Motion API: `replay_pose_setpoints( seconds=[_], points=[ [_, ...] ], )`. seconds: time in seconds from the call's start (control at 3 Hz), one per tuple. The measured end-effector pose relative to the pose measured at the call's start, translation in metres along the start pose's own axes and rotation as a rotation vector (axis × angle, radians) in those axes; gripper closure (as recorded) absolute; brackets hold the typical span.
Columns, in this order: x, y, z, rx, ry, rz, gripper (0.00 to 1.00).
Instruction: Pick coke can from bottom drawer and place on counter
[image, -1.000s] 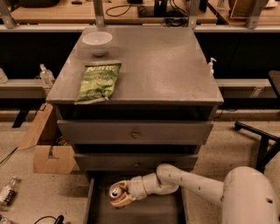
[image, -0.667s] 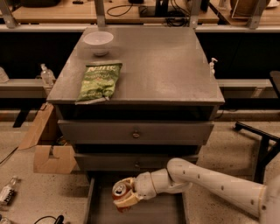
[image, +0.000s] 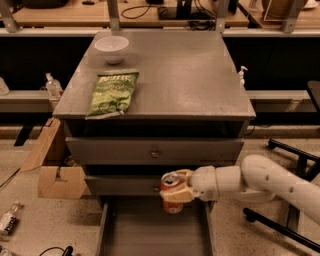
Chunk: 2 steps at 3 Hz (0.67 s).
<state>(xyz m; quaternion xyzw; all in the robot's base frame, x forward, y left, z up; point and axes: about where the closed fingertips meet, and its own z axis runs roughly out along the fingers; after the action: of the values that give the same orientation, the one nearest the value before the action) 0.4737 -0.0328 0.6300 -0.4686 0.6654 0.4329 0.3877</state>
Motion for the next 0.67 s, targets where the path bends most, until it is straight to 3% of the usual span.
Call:
replay_pose_setpoints(
  seconds=[0.33, 0.67],
  points=[
    [-0.053, -0.035, -0.048, 0.132, -0.045, 0.055, 1.0],
    [-0.067, -0.045, -0.059, 0.161, -0.059, 0.068, 1.0]
  ],
)
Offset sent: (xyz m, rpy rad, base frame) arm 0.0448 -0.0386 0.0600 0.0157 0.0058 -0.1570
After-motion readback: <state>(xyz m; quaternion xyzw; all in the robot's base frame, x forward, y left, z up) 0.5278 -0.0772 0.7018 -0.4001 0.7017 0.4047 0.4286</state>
